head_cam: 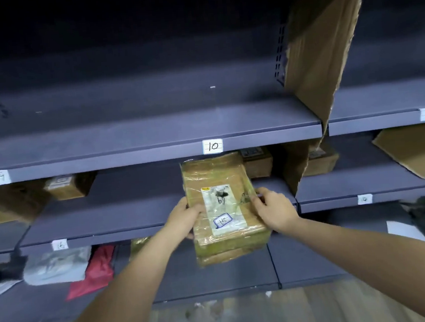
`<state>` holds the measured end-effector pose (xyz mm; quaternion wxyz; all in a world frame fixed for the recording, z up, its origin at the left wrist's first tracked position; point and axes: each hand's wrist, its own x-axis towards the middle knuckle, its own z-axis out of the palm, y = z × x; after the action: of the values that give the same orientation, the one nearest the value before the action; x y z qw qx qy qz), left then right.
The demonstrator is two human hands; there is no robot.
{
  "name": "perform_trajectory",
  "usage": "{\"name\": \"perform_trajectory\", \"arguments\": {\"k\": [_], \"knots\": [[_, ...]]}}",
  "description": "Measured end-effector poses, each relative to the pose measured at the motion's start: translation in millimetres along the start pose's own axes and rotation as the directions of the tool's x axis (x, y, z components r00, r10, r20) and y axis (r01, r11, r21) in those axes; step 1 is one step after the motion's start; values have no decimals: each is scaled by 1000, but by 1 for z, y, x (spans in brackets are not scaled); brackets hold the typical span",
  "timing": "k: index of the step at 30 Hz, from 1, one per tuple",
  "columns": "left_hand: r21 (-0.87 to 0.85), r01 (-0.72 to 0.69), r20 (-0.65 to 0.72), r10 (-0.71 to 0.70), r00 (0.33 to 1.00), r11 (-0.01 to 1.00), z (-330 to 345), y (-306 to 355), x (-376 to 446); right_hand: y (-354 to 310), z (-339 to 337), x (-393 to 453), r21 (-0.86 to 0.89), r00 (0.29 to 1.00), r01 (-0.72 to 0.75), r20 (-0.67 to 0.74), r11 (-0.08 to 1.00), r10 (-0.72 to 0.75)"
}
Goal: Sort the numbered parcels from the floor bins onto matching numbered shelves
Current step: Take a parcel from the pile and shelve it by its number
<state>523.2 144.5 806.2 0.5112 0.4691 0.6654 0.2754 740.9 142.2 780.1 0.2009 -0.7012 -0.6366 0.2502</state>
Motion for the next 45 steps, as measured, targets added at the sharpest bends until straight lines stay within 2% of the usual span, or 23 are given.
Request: {"name": "perform_trajectory", "arguments": {"k": [5,10,16,20,24,31,34,39,45], "knots": [[-55,-102,-139,94,986,993,-11,-8,54,-10,21,46,117,1000,-5,-29,993,9],[-136,-155,-176,130,976,978,-16,-20,106,-15,44,97,260,998,-23,-58,965,39],[-322,-241,-245,165,955,916,-8,-21,153,-10,56,149,245,990,-22,-132,969,55],[-254,-290,-260,223,940,923,6,-29,180,-3,62,171,247,983,22,-184,969,24],[-175,-353,-279,297,913,919,17,-36,201,-1,60,189,118,969,50,-247,992,-19],[-260,-407,-311,323,894,875,22,-32,226,1,64,209,34,959,63,-280,997,-51],[-248,-402,-301,325,897,881,19,-33,228,1,65,208,58,961,43,-275,997,-25],[-82,-331,-308,292,905,940,12,-26,226,-5,54,203,-5,978,30,-208,1000,-30],[-35,-285,-237,269,934,958,17,-23,222,0,49,194,-9,978,15,-209,1000,-16]]}}
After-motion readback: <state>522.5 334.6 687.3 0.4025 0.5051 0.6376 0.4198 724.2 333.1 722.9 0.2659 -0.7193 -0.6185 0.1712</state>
